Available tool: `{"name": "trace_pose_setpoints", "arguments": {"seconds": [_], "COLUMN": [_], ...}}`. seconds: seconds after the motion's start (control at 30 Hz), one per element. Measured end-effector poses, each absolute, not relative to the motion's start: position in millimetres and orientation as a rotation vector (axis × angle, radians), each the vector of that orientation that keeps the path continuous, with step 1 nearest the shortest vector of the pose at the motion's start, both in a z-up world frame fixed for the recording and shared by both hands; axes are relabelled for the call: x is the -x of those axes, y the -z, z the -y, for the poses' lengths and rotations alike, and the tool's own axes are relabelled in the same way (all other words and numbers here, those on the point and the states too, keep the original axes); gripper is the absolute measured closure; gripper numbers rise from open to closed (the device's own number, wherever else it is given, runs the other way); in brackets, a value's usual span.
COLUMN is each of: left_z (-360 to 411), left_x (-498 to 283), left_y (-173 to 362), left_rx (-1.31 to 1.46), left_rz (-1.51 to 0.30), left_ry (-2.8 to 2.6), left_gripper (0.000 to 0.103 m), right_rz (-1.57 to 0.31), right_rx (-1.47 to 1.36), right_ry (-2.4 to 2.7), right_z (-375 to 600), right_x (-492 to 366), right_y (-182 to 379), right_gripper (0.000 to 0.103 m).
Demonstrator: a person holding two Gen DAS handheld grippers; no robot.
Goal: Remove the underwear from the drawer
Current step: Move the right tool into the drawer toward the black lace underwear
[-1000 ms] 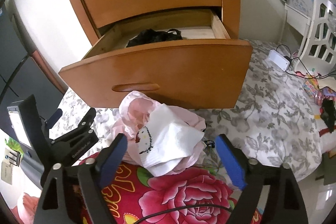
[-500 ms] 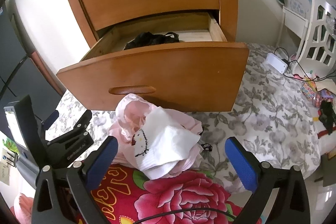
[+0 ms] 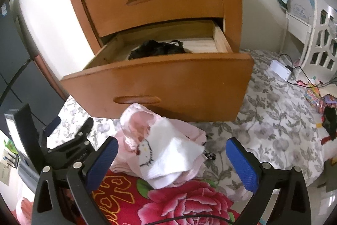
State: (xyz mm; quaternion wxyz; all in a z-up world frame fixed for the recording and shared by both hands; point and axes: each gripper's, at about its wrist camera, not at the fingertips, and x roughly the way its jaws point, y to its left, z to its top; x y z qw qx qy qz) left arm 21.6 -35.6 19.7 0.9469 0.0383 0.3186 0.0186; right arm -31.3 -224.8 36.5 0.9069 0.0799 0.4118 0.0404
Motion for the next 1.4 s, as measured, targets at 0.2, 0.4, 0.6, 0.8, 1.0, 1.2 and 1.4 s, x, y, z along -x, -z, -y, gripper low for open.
{"name": "trace_pose_setpoints", "arguments": {"seconds": [0.2,0.4,0.6,0.8,1.0,1.2,1.4], "left_z": [28.7,21.5,17.9,20.4,16.3,13.7,13.2], "left_x": [-26.2,-29.9,-32.2,-33.8,-38.8,-42.7,-44.6], "left_y": [-17.0,-14.1,-11.1,-10.3,-6.0,-2.7,-1.1], "left_rx": [-0.041,0.000,0.017,0.005,0.033,0.056,0.067], "left_rz": [-0.670,-0.690,-0.704,-0.712,-0.744,-0.770,-0.782], "left_ry": [-0.036,-0.033,-0.041,-0.032,-0.017,-0.003,0.006], "left_gripper": [0.004,0.004,0.004,0.004,0.004,0.004,0.004], "right_rz": [-0.825,-0.837,-0.847,-0.842,-0.815,-0.866,-0.986], "right_rx": [-0.119,-0.092,-0.036,0.006,0.068,0.103,0.103], "right_ry": [-0.115,-0.137,-0.149,-0.195,-0.175,-0.214,-0.218], "right_z": [217.2,212.8,204.3,195.0,188.6,181.0,172.6], "right_x": [19.6,-0.8,-23.7,-48.8,-87.0,-131.7,-170.3], "right_y": [-60.4,-78.1,-92.0,-105.7,-121.6,-131.6,-115.9], "right_gripper": [0.000,0.000,0.000,0.000,0.000,0.000,0.000]}}
